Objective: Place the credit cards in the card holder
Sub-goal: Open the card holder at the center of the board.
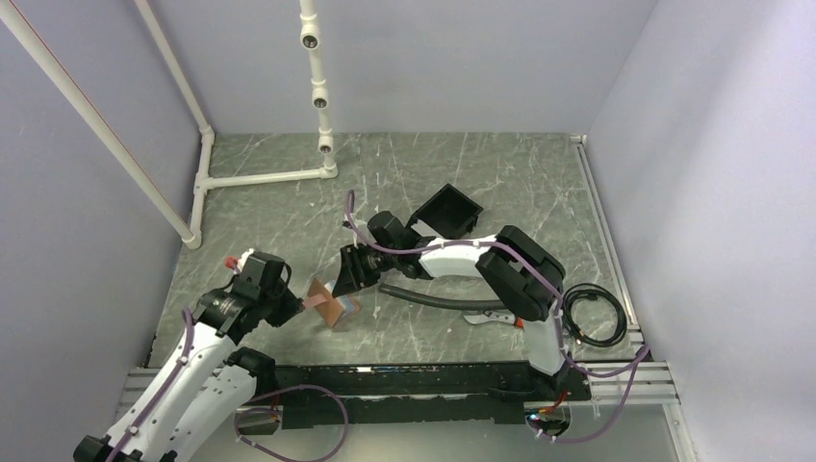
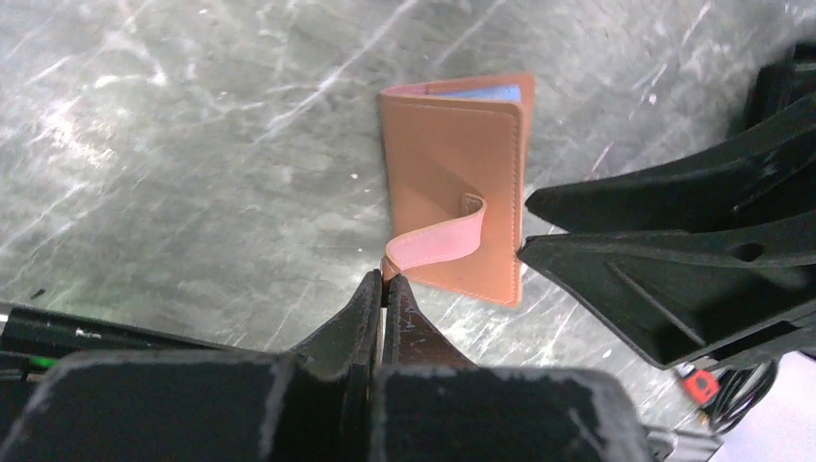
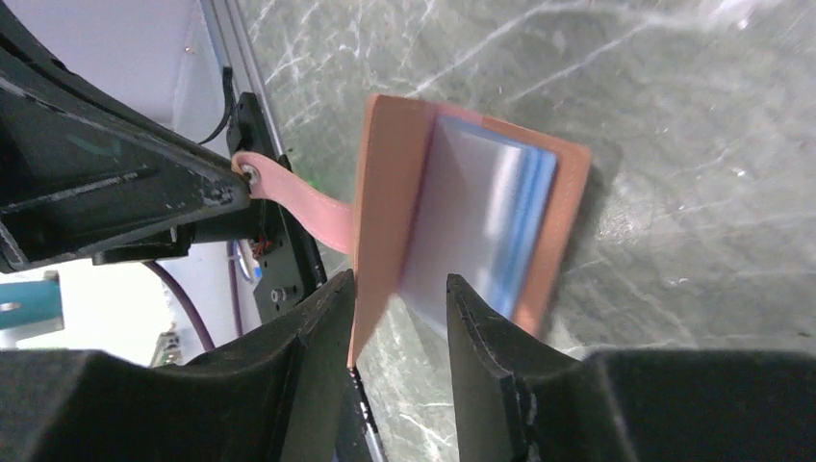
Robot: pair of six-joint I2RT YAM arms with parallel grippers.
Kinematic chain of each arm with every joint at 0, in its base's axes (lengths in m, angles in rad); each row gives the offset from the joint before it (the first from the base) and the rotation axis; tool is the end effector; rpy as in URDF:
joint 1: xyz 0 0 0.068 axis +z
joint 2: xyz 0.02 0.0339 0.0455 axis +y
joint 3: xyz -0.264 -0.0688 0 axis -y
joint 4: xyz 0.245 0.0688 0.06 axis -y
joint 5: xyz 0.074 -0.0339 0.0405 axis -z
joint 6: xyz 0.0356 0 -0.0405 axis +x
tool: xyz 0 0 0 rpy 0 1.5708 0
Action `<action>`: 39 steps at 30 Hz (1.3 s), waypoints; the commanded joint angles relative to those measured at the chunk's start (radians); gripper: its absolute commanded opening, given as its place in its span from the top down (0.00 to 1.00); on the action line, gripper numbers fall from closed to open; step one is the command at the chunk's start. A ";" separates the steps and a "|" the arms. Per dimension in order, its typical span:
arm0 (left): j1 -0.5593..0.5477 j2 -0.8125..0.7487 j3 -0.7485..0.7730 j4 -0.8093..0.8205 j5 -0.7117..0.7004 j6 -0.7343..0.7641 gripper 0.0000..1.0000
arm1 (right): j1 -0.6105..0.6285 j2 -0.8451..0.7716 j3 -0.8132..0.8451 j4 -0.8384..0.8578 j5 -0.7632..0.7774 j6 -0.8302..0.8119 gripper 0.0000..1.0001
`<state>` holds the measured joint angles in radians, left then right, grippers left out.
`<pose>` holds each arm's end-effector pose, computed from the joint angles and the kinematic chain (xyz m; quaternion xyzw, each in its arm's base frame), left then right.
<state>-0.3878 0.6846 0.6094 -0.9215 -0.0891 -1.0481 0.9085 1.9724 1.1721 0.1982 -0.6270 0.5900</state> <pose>0.1158 -0.0439 0.2300 -0.3225 0.9023 -0.1539 0.2411 0.2428 0.3453 0.1642 -0.2753 0.8084 0.5015 0.1384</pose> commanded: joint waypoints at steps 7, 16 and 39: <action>-0.004 -0.089 -0.113 -0.105 -0.126 -0.259 1.00 | 0.033 0.034 -0.032 0.201 -0.146 0.122 0.46; -0.004 -0.207 -0.194 -0.210 -0.215 -0.480 1.00 | 0.132 0.165 0.133 0.251 -0.180 0.211 0.47; -0.006 -0.131 0.115 -0.032 -0.129 -0.089 0.20 | 0.095 0.271 0.288 -0.158 0.100 -0.003 0.62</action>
<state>-0.3904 0.6037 0.7490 -1.1397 -0.3016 -1.3010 1.0447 2.2200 1.4212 0.1314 -0.5945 0.6247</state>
